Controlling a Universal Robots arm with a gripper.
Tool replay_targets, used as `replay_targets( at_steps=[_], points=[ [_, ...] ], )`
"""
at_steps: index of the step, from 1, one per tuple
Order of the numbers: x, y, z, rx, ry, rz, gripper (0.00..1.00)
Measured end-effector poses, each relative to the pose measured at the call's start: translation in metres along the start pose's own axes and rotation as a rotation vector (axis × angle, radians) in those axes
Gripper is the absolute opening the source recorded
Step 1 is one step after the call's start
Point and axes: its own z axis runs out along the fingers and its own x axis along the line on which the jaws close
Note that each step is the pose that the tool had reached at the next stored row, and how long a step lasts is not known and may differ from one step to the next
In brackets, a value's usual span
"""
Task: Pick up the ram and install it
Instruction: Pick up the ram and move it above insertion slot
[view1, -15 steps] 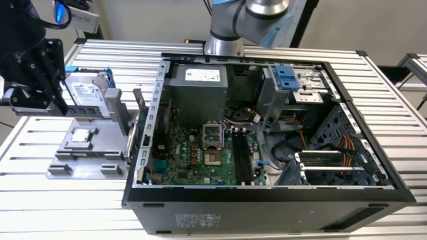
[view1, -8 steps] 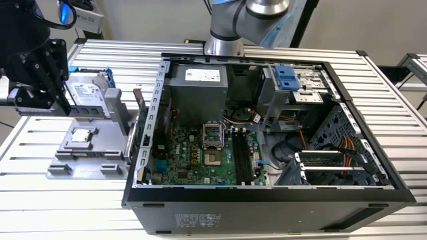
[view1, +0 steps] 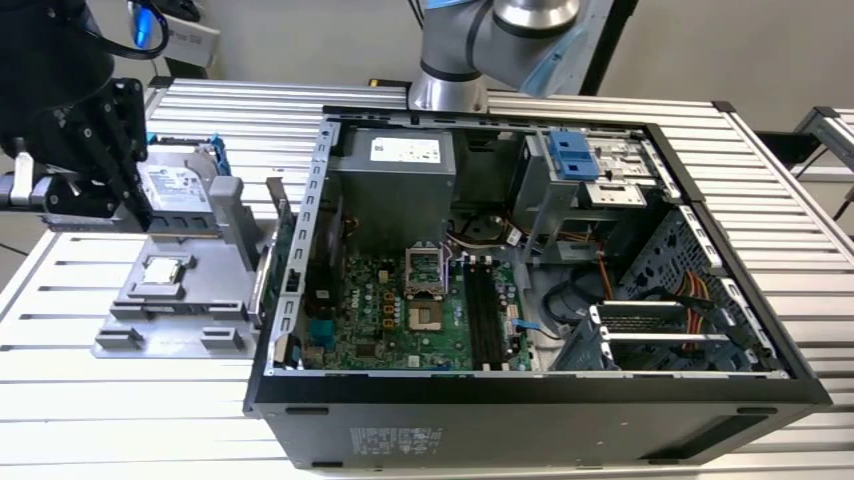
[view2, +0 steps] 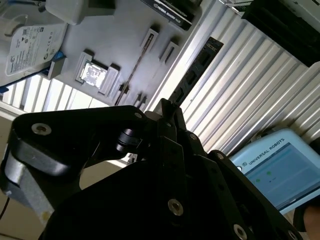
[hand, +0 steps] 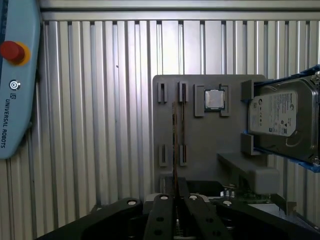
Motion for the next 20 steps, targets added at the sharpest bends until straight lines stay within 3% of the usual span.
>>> replay_targets(
  at_steps=[20],
  points=[
    [-0.0009,-0.0245,-0.0004,0.0,0.0,0.0,0.0]
  ],
)
